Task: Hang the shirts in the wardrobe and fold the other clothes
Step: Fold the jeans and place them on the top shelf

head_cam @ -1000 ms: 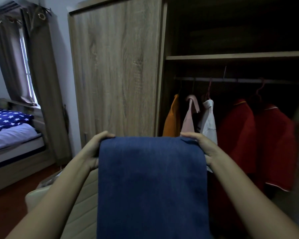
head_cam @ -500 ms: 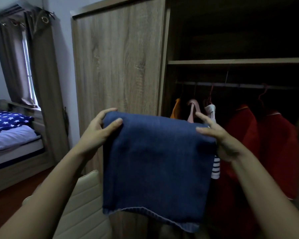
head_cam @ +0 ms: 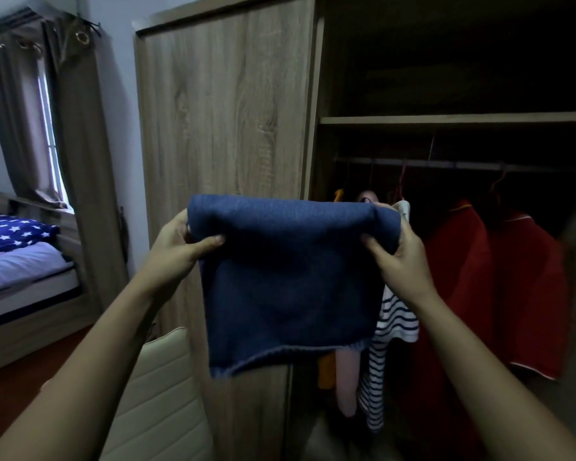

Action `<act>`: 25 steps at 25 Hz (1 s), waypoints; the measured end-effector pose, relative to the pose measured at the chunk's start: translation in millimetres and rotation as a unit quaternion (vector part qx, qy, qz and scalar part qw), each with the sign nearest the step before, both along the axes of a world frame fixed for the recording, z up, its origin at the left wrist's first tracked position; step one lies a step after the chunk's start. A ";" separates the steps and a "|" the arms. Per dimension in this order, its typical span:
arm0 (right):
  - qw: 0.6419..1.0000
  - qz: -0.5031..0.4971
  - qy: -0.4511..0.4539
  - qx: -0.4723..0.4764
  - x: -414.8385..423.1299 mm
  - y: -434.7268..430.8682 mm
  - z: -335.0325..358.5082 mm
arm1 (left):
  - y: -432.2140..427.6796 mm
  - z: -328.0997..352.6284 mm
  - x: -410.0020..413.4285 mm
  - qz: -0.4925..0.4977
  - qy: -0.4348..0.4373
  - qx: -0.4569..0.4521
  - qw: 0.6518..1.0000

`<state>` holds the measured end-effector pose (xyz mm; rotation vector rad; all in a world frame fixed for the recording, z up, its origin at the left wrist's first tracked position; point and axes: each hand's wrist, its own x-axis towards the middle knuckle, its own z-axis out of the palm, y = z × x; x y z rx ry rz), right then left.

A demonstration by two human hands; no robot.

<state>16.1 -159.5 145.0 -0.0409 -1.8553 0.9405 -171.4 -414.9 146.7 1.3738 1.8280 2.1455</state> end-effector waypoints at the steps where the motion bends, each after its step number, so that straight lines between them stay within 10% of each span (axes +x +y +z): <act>1: 1.000 0.000 0.010 0.001 -1.5 -3.8 -2.3 | -0.6 -1.1 -1.6 0.007 0.001 -0.006 1.000; 10: 0.989 -0.116 0.096 0.017 -26.3 -2.0 -31.4 | 16.1 -9.6 -8.1 0.294 0.110 -0.111 0.943; 14: 0.988 -0.146 0.054 0.006 -26.4 -6.7 -19.0 | 26.2 -24.3 -14.4 0.187 0.027 -0.065 0.980; 25: 0.926 0.200 -0.222 -0.231 4.4 18.8 -47.9 | 38.4 -1.2 -14.0 0.145 -0.141 0.058 0.977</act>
